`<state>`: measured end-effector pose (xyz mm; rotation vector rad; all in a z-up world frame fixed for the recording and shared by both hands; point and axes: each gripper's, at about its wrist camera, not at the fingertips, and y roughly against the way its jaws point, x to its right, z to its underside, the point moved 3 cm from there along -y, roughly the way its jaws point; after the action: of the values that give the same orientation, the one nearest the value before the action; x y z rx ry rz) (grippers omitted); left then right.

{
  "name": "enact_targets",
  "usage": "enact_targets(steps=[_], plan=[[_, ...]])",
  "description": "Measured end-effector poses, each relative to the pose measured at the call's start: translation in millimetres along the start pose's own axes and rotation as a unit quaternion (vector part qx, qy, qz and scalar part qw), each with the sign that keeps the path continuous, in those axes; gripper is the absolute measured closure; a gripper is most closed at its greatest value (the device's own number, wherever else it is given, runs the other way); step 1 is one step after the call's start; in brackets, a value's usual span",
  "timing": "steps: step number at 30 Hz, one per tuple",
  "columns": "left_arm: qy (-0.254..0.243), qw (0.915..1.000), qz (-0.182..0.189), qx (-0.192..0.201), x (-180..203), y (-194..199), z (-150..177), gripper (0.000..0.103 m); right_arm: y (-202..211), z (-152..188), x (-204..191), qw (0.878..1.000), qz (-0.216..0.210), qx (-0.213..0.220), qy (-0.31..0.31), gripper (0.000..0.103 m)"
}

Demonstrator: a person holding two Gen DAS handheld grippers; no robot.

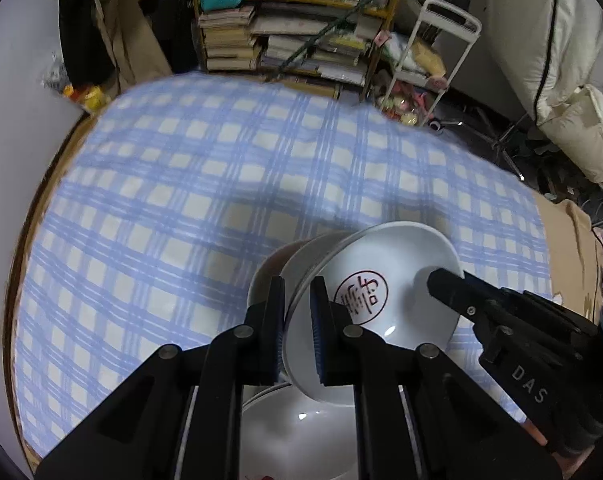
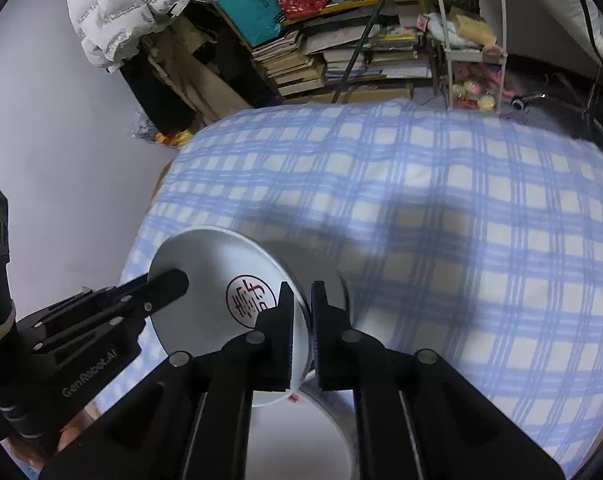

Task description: Organize plates and bowls

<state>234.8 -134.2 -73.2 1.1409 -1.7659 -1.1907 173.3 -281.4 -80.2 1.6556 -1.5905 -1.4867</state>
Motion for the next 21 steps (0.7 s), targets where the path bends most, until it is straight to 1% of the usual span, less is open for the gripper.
enact_targets(steps=[2, 4, 5, 6, 7, 9, 10, 11, 13, 15, 16, 18, 19, 20, 21], plan=[[0.002, 1.0, -0.007, -0.007, -1.3, -9.3, 3.0, 0.091, -8.5, 1.5, 0.5, 1.0, 0.003, -0.005, 0.008, 0.093], [0.003, 0.9998, -0.011, -0.018, -3.9, -19.0, 5.7, 0.091, -12.4, 2.3, 2.3, 1.0, 0.005, -0.001, 0.019, 0.093], [0.003, 0.9995, -0.019, -0.023, -5.9, -23.5, 7.1, 0.091, -15.5, 2.1, 2.1, 1.0, 0.008, -0.001, 0.023, 0.094], [0.002, 0.9994, -0.026, -0.023, -7.3, -25.3, 8.2, 0.091, -16.7, 1.9, 2.9, 1.0, 0.009, -0.001, 0.025, 0.094], [0.0, 0.9993, -0.031, -0.023, -8.1, -25.6, 8.8, 0.091, -17.4, 0.7, 3.4, 1.0, 0.009, 0.0, 0.026, 0.09], [-0.002, 0.9989, -0.043, -0.021, -11.8, -25.2, 10.0, 0.091, -14.7, -2.4, 5.3, 1.0, 0.006, 0.005, 0.03, 0.091], [-0.002, 0.9988, -0.045, -0.02, -13.5, -24.2, 9.6, 0.091, -11.7, -3.0, 7.2, 1.0, 0.004, 0.007, 0.028, 0.09], [0.0, 0.9985, -0.052, -0.019, -17.1, -22.8, 9.5, 0.091, -9.9, -3.2, 8.1, 1.0, 0.005, 0.008, 0.027, 0.087], [0.001, 0.9978, -0.064, -0.016, -23.2, -20.1, 8.3, 0.091, -7.6, -3.3, 18.2, 1.0, 0.015, 0.008, 0.019, 0.086], [0.002, 0.9966, -0.081, -0.016, -30.4, -19.6, 7.5, 0.091, -8.7, -1.7, 34.0, 1.0, 0.031, -0.004, -0.002, 0.086], [0.003, 0.9962, -0.085, -0.018, -33.4, -20.2, 7.1, 0.091, -10.4, 0.0, 40.7, 0.999, 0.033, -0.01, -0.011, 0.086], [0.01, 0.9955, -0.089, -0.031, -40.1, -25.4, 8.4, 0.09, -15.2, 4.7, 56.1, 0.998, 0.038, -0.03, -0.03, 0.076], [0.013, 0.9952, -0.088, -0.041, -42.8, -29.5, 9.6, 0.09, -19.4, 7.3, 61.4, 0.998, 0.036, -0.043, -0.035, 0.065], [0.016, 0.9949, -0.084, -0.054, -45.3, -35.6, 11.5, 0.09, -24.1, 10.2, 65.7, 0.997, 0.028, -0.055, -0.038, 0.062], [0.018, 0.9947, -0.08, -0.062, -46.4, -39.8, 12.8, 0.09, -29.4, 13.3, 70.1, 0.997, 0.021, -0.065, -0.046, 0.062]])
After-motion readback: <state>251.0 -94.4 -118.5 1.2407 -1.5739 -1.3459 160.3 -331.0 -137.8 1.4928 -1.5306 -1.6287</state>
